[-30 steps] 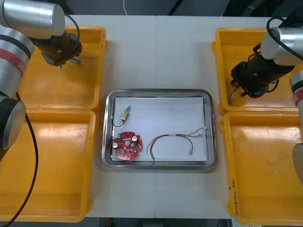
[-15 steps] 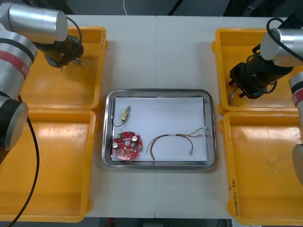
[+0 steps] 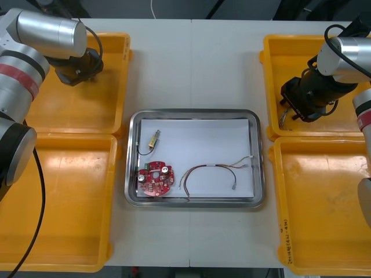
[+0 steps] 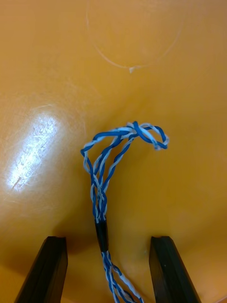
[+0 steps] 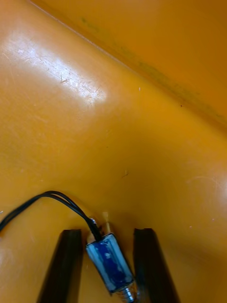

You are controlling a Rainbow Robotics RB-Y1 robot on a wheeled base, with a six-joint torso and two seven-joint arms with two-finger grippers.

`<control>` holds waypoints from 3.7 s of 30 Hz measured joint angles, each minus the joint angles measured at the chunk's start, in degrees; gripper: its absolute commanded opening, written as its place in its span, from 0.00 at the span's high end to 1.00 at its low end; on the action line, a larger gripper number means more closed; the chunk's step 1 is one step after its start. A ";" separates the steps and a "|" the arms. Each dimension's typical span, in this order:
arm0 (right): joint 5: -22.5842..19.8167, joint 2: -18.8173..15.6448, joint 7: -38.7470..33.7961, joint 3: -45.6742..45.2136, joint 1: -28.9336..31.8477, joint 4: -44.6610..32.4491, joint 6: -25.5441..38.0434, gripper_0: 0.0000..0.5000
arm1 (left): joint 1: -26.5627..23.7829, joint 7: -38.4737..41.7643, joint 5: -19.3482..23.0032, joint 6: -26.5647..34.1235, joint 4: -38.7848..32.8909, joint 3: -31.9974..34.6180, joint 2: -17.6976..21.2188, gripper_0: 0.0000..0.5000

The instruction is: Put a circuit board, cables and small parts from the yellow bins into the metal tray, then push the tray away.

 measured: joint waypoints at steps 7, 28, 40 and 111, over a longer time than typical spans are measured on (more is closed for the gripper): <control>-0.26 0.00 0.00 0.02 0.19 0.00 -0.06 1.00 | 0.00 0.01 0.00 -0.01 0.01 0.00 -0.01 1.00; -0.01 -0.34 0.01 -1.67 0.46 -4.29 9.10 1.00 | -0.06 -2.23 -3.85 25.89 -15.46 7.98 0.01 1.00; 0.38 -2.36 3.91 -7.45 1.00 -17.56 25.68 1.00 | 4.83 -7.51 -2.99 38.87 -36.25 8.76 0.03 1.00; -21.10 -9.75 58.52 18.79 0.05 -55.10 26.12 1.00 | 14.14 -7.09 2.20 49.43 -62.22 4.03 -0.02 1.00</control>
